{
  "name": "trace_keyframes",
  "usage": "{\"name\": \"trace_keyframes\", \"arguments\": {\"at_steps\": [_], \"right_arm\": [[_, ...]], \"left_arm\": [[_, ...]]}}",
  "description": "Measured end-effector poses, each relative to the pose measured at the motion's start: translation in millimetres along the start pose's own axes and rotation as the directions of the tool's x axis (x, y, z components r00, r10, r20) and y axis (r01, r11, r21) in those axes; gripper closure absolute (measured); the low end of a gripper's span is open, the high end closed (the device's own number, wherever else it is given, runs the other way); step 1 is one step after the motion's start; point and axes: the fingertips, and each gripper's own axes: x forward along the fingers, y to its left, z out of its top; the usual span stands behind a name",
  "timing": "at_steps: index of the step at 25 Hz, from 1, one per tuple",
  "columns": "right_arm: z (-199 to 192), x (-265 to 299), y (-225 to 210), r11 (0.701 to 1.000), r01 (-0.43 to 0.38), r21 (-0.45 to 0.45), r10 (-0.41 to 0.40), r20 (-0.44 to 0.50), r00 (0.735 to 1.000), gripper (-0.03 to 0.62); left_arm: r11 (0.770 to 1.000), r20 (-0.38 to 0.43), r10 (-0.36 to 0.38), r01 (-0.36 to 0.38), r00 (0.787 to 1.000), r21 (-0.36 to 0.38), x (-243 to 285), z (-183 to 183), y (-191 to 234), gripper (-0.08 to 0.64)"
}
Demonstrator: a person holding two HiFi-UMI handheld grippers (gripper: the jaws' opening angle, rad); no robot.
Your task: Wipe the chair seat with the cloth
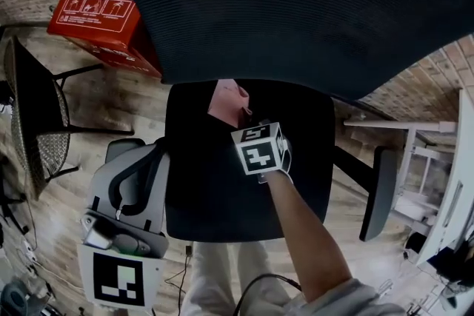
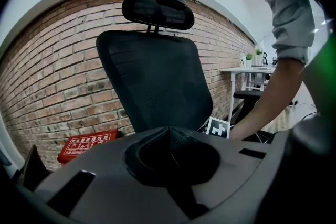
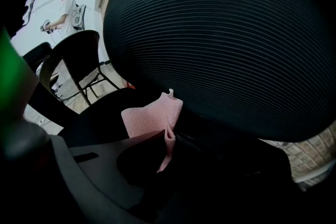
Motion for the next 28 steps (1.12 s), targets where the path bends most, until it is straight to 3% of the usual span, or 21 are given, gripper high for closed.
{"name": "trace_keyframes", "arguments": {"at_steps": [8,15,19,23,28], "right_arm": [[-35,-23,-73,0.992,0.098,0.075,-0.096,-0.026,0.995,0.538],[-77,-51,-136,0.963,0.207,0.170,-0.194,-0.090,0.977,0.540],[-88,-68,-168,0.946,0.270,0.177,-0.259,-0.081,0.962,0.538],[-116,-84,-191,0.922,0.342,0.181,-0.316,-0.157,0.936,0.540],[-126,-95,-200,0.921,0.370,0.120,-0.348,-0.168,0.922,0.538]], "left_arm": [[0.998,0.029,-0.055,0.054,0.998,0.034,30,24,-37,0.541],[0.995,0.034,-0.088,0.087,0.996,0.051,44,39,-59,0.541],[0.993,0.029,-0.099,0.097,0.995,0.061,49,42,-69,0.541],[0.992,0.031,-0.107,0.105,0.994,0.070,54,45,-76,0.541],[0.993,0.030,-0.104,0.102,0.994,0.059,56,46,-81,0.541]]}}
